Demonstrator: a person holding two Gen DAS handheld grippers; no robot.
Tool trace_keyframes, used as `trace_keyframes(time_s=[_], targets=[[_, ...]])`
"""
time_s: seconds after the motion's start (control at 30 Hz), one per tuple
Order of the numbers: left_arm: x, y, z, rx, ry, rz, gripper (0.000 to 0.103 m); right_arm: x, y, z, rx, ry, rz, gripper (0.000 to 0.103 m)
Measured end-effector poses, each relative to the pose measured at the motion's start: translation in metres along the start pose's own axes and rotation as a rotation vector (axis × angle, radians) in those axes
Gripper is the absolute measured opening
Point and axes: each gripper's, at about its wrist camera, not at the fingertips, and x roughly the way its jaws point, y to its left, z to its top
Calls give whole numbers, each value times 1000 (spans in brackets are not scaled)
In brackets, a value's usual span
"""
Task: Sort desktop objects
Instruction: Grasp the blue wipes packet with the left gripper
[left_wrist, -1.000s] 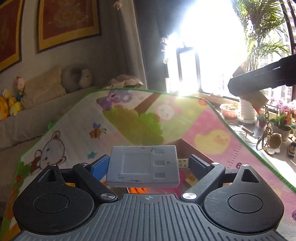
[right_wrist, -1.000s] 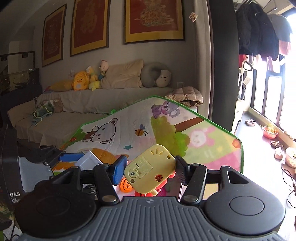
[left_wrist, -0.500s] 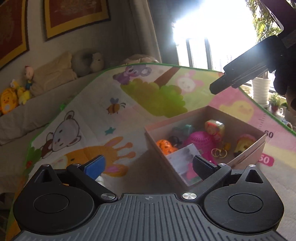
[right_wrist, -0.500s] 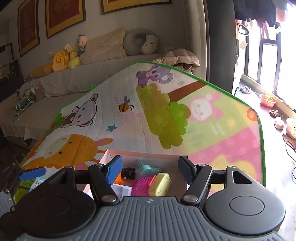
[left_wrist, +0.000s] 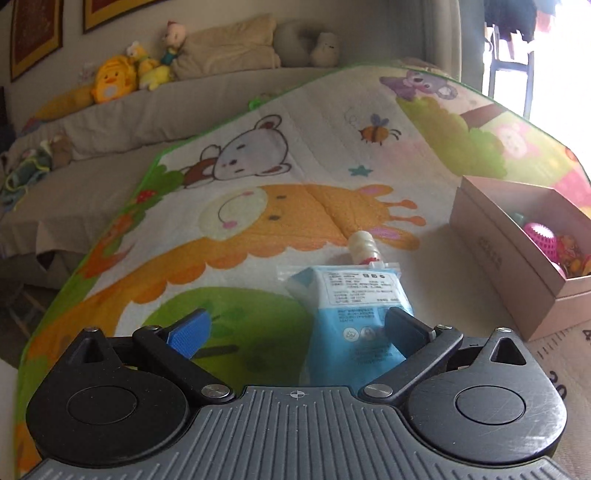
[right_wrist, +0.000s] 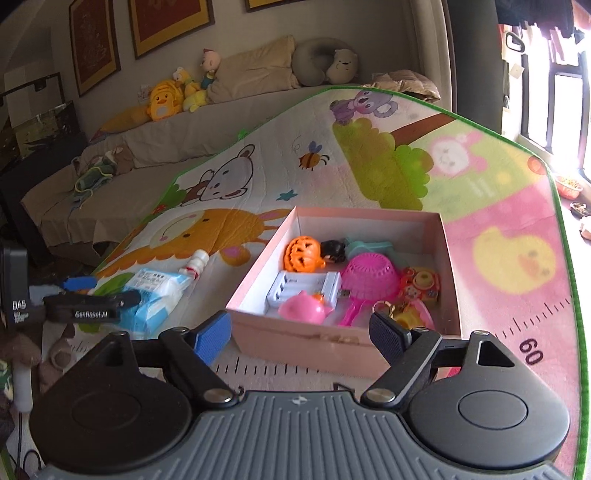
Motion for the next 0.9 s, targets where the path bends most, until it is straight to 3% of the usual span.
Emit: trace_keyframes(time_s=[0.3,0.43,0.6,0.63,0.67,0.7,0.77,0.9], targets=[[3,-18,1,43,10,-69,103,-8,0,-42,70,48,11,87],[8,-14,1,63,8,13,103,-5,2,-64,50,66,-13,87],[20,-3,-5,35,66,22,102,0,9,-82,1,62,-58,87],[21,-1,-7,21,71,14,95,1,10,-84,-2,58,-58,87],[21,0,-8,12,76,0,78,1,11,-85,-7,55,-59,87],[20,0,-8,2,80,-16,74,2,11,-87,-11,53,-61,87],[17,-3,-8,2,70,-12,66,2,12,-88,-15,53,-61,87],[7,-15,-11,38,54,-32,64,0,10,-88,-5,38,-59,94]])
